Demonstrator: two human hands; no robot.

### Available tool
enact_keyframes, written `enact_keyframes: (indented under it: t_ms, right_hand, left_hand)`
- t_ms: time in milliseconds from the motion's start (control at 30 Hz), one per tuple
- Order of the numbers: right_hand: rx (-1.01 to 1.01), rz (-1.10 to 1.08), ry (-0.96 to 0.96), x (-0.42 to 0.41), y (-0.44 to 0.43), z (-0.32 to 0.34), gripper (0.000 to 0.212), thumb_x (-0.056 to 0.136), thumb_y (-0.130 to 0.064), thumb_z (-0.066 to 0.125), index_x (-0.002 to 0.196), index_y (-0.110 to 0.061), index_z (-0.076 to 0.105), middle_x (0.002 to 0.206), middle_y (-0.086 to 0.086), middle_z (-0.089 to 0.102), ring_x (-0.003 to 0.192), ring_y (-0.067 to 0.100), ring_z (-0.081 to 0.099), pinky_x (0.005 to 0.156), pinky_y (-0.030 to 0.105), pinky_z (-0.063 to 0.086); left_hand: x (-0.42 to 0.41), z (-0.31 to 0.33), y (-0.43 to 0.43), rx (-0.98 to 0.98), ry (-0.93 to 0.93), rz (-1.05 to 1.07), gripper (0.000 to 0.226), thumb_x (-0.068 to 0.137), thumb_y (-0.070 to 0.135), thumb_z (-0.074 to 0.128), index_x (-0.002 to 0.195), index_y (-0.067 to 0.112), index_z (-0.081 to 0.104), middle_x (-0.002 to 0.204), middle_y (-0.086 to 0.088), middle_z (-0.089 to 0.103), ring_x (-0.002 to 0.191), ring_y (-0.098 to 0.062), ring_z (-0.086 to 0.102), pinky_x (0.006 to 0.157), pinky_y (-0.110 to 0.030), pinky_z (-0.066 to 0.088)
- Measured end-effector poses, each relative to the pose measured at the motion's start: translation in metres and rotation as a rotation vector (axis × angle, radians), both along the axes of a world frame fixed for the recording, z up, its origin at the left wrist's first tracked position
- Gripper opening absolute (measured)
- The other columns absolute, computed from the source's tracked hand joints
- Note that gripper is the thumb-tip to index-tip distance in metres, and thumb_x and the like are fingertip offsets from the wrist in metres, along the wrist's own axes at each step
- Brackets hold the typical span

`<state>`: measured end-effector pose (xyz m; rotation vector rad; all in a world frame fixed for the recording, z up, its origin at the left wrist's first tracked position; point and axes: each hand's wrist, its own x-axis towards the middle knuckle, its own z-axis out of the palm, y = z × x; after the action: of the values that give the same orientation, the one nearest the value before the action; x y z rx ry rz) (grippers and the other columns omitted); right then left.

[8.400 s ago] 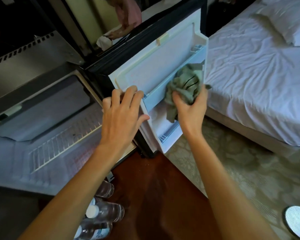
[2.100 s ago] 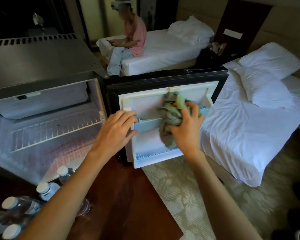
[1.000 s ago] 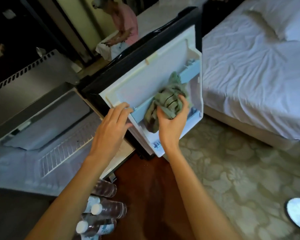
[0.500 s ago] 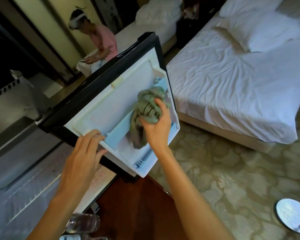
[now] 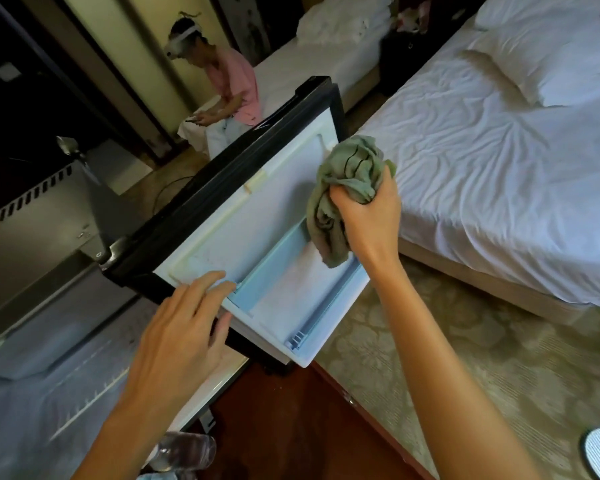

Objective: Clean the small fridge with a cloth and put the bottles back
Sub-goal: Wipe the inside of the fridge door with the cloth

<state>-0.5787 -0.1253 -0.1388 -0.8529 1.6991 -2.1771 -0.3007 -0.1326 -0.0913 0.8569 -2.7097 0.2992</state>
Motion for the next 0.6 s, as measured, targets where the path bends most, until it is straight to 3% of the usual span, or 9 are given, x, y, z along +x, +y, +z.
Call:
enact_keyframes:
  t_ms: [133,233,400,600]
  right_hand:
    - [-0.116,0.038,-0.114,0.000,0.004,0.025,0.014,0.086,-0.014,0.067,0.098,-0.019,0.062,0.097,0.001,0.067,0.092,0.013,0.065,0.084,0.031,0.055]
    - [-0.035,0.038,-0.087,0.001,-0.004,0.034,0.024,0.084,-0.025,0.068,0.105,-0.018,0.061,0.100,-0.004,0.067,0.095,0.008,0.064,0.086,0.030,0.055]
    - [0.085,0.061,-0.024,0.001,-0.011,0.037,0.031,0.081,-0.039,0.065,0.107,-0.024,0.057,0.106,-0.003,0.064,0.102,0.014,0.060,0.091,0.042,0.053]
    - [0.123,0.117,-0.048,-0.003,-0.009,0.043,0.048,0.087,-0.029,0.067,0.122,-0.023,0.035,0.109,-0.004,0.059,0.095,0.005,0.060,0.078,0.021,0.049]
  left_hand:
    - [-0.038,0.076,-0.005,-0.199,0.105,-0.112,0.023,0.095,0.010,0.055,0.112,0.000,0.066,0.125,-0.014,0.060,0.108,-0.028,0.056,0.100,-0.026,0.037]
    - [-0.080,0.122,-0.026,-0.198,0.142,-0.039,0.027,0.094,0.014,0.058,0.120,0.007,0.059,0.123,-0.010,0.057,0.112,-0.029,0.048,0.097,-0.031,0.035]
    - [-0.104,0.121,-0.051,-0.067,0.070,0.119,0.043,0.090,0.032,0.064,0.130,0.022,0.051,0.129,-0.005,0.051,0.117,-0.032,0.043,0.096,-0.044,0.036]
    - [-0.102,0.110,-0.060,0.074,0.030,0.167,0.046,0.093,0.038,0.061,0.135,0.031,0.044,0.139,-0.002,0.045,0.123,-0.027,0.040,0.094,-0.038,0.035]
